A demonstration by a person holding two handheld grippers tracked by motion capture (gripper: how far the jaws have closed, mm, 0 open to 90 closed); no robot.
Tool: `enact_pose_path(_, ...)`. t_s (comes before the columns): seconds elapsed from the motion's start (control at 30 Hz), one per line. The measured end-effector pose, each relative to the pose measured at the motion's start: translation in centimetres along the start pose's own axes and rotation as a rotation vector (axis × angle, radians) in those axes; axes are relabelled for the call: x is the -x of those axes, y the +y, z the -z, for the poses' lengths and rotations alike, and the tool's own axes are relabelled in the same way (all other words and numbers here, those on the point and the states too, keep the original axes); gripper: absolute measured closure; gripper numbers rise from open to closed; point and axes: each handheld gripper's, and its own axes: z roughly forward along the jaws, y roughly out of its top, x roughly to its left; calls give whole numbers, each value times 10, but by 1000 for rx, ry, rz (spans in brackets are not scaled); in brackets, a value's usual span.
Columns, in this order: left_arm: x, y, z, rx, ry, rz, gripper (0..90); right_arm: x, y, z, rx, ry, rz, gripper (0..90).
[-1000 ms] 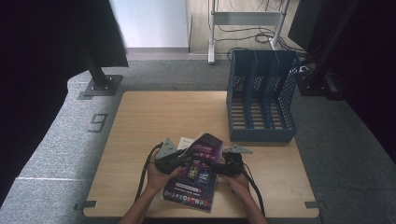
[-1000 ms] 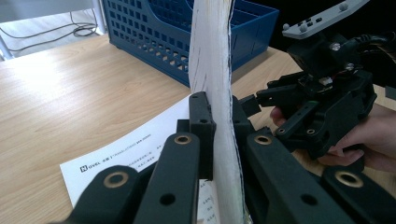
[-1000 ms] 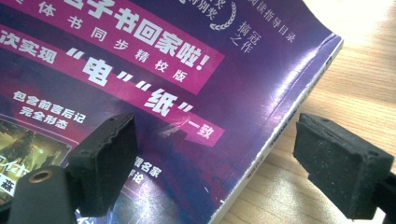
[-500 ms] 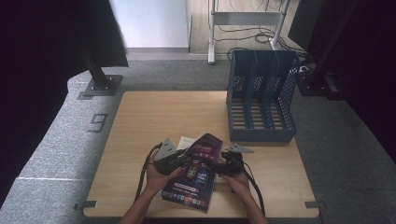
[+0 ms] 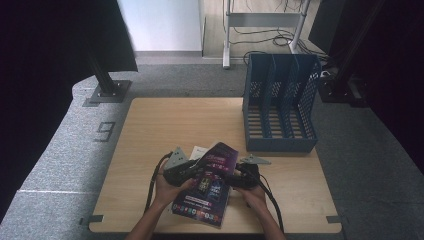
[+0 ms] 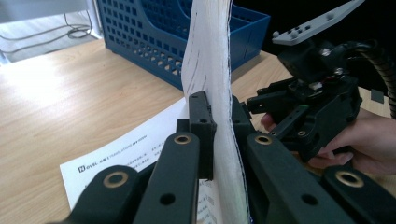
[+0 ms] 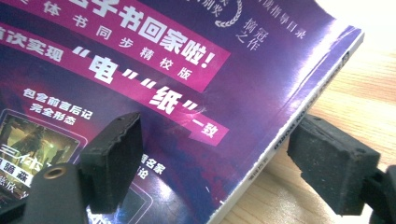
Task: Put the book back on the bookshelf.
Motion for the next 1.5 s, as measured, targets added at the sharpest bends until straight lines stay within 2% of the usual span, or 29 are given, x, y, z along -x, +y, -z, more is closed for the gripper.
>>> enact_pose_path(0.33,-13,-12,-12,-78,33,53,856,-3,1,4,24,-13,20,262)
enact_pose_path(0.57,-20,-19,-20,-121,43,81,852,-3,1,3,18,-26,33,290)
enact_pose_path(0.73,-26,-24,-24,-140,38,119,853,-3,1,3,20,-26,37,313)
enact_pose_path(1.0,-29,-32,-32,-183,16,153,852,-4,2,5,10,-20,52,395)
enact_pose_path(1.13,-29,-35,-35,-201,13,155,852,-5,3,7,14,-12,57,420)
enact_pose_path(1.5,-33,-41,-40,-226,10,175,848,-7,3,6,8,-31,77,433)
